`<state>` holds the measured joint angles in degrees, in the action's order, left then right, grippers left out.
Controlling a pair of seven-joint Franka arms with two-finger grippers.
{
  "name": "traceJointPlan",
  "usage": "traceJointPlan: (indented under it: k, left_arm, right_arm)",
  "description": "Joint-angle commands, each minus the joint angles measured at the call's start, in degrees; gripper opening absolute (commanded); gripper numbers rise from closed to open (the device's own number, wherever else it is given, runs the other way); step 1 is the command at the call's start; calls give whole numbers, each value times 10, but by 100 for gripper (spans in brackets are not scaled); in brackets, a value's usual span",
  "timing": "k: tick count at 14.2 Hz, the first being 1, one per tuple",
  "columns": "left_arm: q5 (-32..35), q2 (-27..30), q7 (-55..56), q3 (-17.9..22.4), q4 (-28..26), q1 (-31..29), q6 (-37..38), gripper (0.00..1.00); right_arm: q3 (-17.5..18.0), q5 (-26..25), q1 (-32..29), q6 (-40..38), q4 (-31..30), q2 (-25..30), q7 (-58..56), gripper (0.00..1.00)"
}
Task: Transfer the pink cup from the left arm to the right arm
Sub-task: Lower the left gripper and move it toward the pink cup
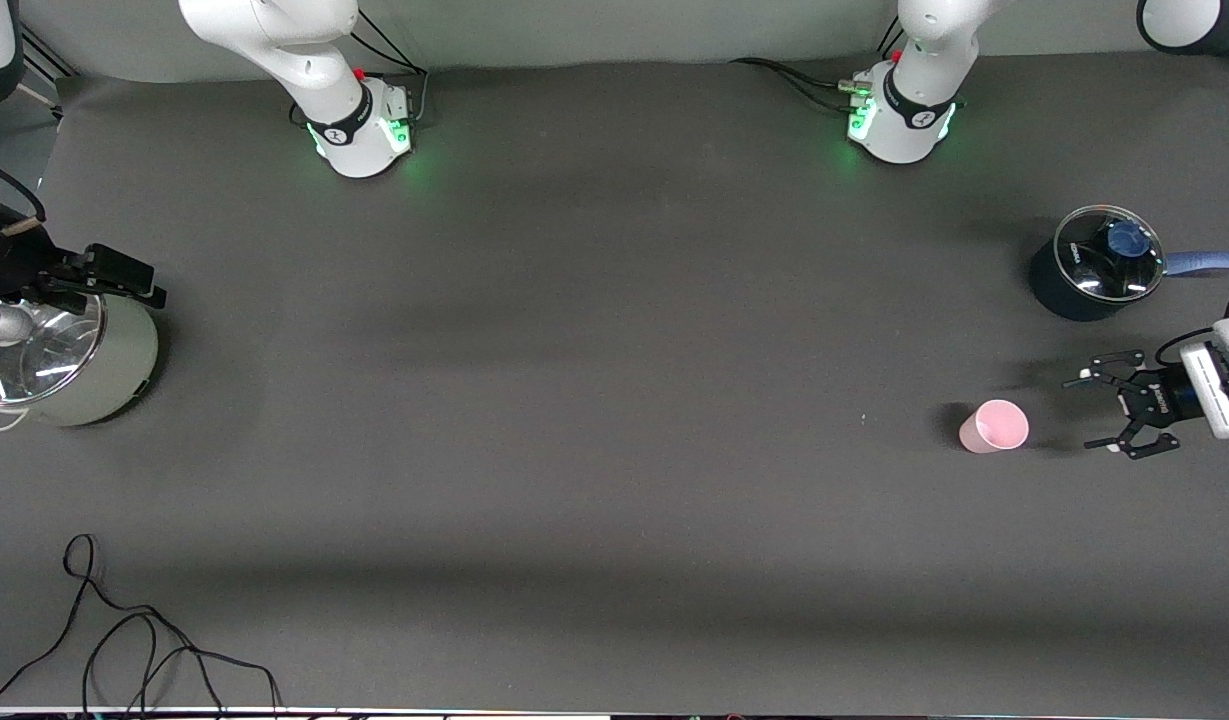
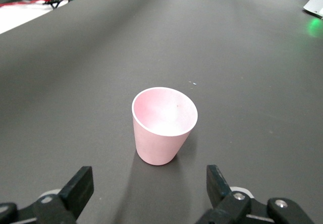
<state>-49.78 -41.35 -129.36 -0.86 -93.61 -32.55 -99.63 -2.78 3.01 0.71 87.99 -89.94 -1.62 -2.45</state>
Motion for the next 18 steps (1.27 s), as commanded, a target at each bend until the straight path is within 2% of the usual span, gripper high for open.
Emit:
traceJointPlan:
  k: [1,3,6,11,18]
  left_arm:
    - [-44,-15,-76,-5,-16,-9,-1,100]
    - [-67,-39,-117,-5,-17,-10,-1,100]
    - [-112,-77,-184,-5,-17,-10,-1,98]
    - [-141,-108,-194,-6,-17,-17,7,98]
    - [-173,-113,-194,-19,-20,-10,8,98]
  right_arm:
    - [1,-5,-4,-4,1,5,-9,100]
    - [-21,-4,-4,-16,5,3,-11,100]
    - [-26,-1,-3,-15,5,3,-11,100]
    - [-27,-1,-4,-15,5,1,-11,100]
    - [-27,-1,-1,-17,5,2,-10,100]
